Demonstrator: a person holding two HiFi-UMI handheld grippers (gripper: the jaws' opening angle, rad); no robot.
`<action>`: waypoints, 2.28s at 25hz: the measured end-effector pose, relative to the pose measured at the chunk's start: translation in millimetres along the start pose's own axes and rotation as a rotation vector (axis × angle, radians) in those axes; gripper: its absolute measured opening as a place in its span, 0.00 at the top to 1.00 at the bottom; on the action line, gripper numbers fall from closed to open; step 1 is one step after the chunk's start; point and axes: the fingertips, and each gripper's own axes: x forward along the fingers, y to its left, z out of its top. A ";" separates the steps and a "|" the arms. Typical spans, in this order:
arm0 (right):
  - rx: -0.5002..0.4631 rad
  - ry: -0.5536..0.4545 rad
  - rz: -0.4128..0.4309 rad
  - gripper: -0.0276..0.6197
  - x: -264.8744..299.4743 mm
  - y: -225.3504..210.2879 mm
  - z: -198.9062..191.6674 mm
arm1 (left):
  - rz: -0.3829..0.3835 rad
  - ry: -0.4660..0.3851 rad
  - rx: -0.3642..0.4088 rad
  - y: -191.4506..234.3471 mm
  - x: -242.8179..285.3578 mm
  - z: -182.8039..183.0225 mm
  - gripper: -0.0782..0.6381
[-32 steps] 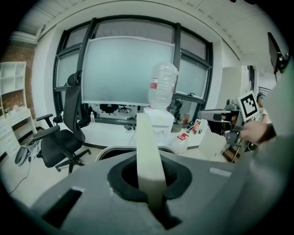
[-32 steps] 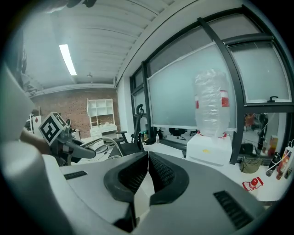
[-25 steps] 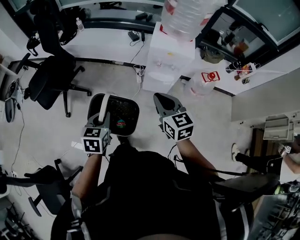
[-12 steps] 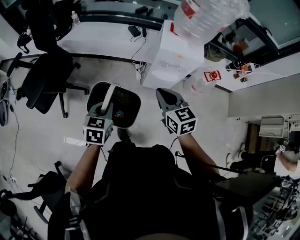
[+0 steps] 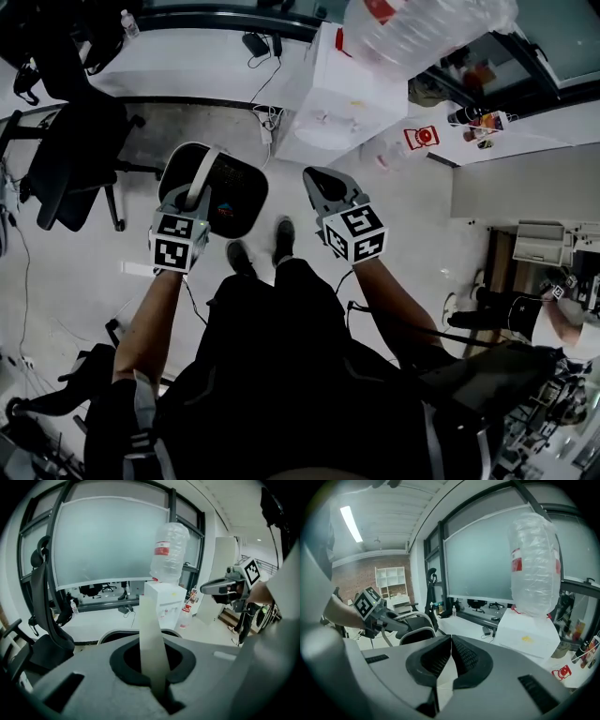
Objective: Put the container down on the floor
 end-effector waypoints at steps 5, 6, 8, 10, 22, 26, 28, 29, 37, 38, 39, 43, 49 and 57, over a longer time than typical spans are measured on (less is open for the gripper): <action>0.020 0.011 0.045 0.94 22.0 -28.5 -18.7 | 0.021 0.047 0.036 -1.6 39.5 3.5 0.88; 0.024 0.009 0.054 0.94 27.8 -35.1 -21.7 | 0.029 0.053 0.040 -1.7 49.4 5.2 0.88; 0.043 0.007 0.063 0.94 40.9 -49.3 -27.2 | 0.037 0.063 0.041 -2.3 69.8 8.9 0.88; 0.044 0.015 0.074 0.94 54.5 -60.1 -31.6 | 0.038 0.072 0.032 -1.8 88.2 10.0 0.88; 0.007 0.101 0.154 0.94 116.3 -105.7 -79.8 | 0.080 0.135 -0.082 14.6 192.8 -21.1 0.88; -0.022 0.141 0.151 0.94 143.8 -102.1 -99.0 | 0.072 0.154 -0.081 29.5 225.7 -40.0 0.88; -0.007 0.145 0.151 0.94 158.0 -98.9 -106.2 | 0.066 0.159 -0.085 37.5 239.0 -49.0 0.88; 0.000 0.142 0.149 0.94 165.0 -98.3 -109.8 | 0.065 0.160 -0.089 41.0 244.9 -54.0 0.88; 0.036 0.152 0.091 0.94 229.3 -104.4 -163.2 | 0.059 0.177 -0.074 69.9 299.0 -95.4 0.88; 0.045 0.162 0.090 0.94 236.0 -104.2 -172.4 | 0.055 0.180 -0.075 71.9 306.8 -101.9 0.88; 0.055 0.172 0.088 0.94 242.2 -103.9 -181.3 | 0.050 0.183 -0.077 74.1 314.9 -108.0 0.88; 0.074 0.211 0.086 0.94 261.6 -99.5 -213.4 | 0.039 0.173 -0.094 88.4 342.7 -127.9 0.88; 0.089 0.284 0.114 0.94 284.4 -100.2 -266.5 | 0.043 0.182 -0.094 100.6 386.5 -158.9 0.88; 0.132 0.286 0.120 0.94 314.8 -101.6 -304.2 | 0.038 0.215 -0.039 108.8 437.5 -199.2 0.88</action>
